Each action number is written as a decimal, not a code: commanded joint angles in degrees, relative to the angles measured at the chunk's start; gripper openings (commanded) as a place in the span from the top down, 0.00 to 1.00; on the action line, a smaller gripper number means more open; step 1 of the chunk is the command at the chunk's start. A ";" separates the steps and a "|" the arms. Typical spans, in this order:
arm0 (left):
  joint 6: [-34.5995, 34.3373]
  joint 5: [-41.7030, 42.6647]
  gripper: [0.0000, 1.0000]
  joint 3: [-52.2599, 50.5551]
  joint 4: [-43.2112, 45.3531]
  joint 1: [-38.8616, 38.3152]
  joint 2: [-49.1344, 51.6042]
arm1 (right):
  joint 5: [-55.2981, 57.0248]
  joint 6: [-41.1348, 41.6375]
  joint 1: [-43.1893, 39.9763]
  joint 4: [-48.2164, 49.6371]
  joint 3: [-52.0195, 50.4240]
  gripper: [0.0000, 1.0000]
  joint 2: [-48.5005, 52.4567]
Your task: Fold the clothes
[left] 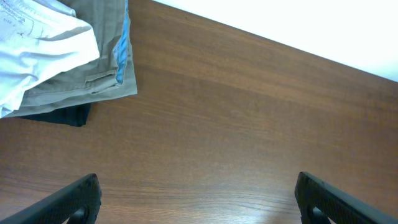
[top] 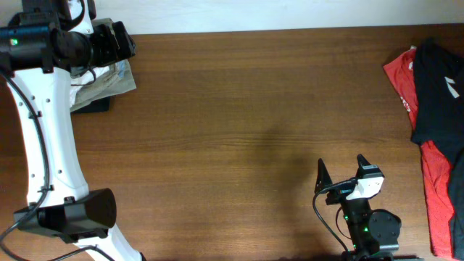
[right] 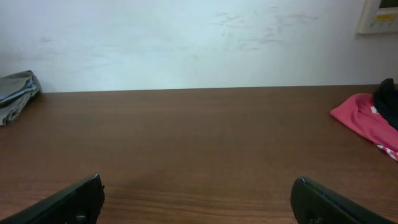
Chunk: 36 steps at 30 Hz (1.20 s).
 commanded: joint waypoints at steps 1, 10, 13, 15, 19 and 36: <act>0.48 0.44 0.01 0.11 0.15 0.00 -0.76 | 1.44 0.39 -0.15 0.26 -0.57 0.01 -0.70; 0.48 0.44 0.01 0.11 0.15 0.00 -0.76 | 1.64 0.42 -0.15 0.00 -0.57 0.01 -0.59; 0.48 0.44 0.01 0.11 0.15 0.00 -0.76 | 1.64 0.42 -0.15 0.00 -0.57 0.01 -0.59; 0.48 0.44 0.01 0.11 0.15 0.00 -0.76 | 1.64 0.42 -0.15 0.00 -0.57 0.01 -0.59; 0.48 0.44 0.01 0.11 0.15 0.00 -0.76 | 1.64 0.42 -0.15 0.00 -0.57 0.01 -0.59; 1.38 -11.89 0.01 -51.89 24.24 -6.75 -34.53 | 1.64 0.42 -0.15 0.00 -0.57 0.01 -0.59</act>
